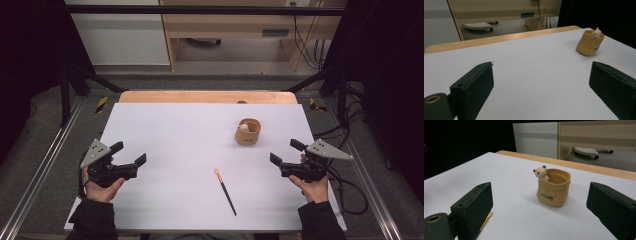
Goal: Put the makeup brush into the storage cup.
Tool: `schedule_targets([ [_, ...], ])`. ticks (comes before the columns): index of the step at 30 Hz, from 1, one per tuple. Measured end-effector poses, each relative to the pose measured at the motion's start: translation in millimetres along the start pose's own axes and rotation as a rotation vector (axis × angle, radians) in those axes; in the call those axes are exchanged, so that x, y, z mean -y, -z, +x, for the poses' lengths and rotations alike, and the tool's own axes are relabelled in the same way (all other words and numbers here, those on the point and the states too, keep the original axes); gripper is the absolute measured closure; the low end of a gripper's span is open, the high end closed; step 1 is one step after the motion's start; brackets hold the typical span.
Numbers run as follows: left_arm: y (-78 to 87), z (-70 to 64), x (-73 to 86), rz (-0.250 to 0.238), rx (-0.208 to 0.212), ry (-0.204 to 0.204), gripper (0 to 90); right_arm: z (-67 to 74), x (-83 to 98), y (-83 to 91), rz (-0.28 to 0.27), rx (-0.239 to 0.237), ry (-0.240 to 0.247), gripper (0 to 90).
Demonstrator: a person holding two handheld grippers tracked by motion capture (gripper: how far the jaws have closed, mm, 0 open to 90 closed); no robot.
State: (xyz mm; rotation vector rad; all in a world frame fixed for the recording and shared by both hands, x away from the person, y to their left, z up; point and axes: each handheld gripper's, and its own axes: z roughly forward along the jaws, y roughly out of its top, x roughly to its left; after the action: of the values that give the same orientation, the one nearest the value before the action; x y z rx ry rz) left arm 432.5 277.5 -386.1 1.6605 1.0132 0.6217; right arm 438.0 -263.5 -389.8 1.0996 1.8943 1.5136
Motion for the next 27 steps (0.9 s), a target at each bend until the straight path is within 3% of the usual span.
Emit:
schedule_targets([
  [14, -1.6, 2.6, 3.2, 0.012, -0.005, 0.013, 5.3, 9.9, -2.7, -7.0, 0.028, 0.001, 0.016, 7.5],
  [24, -6.4, 1.7, 6.5, 0.035, -0.013, 0.009, 5.3, 30.1, -6.5, -22.6, 0.067, -0.040, 0.021, 8.1],
  [27, -7.2, 1.2, 6.9, 0.038, -0.013, 0.007, 5.3, 40.5, -8.0, -31.3, 0.088, -0.054, 0.043, 8.1],
])
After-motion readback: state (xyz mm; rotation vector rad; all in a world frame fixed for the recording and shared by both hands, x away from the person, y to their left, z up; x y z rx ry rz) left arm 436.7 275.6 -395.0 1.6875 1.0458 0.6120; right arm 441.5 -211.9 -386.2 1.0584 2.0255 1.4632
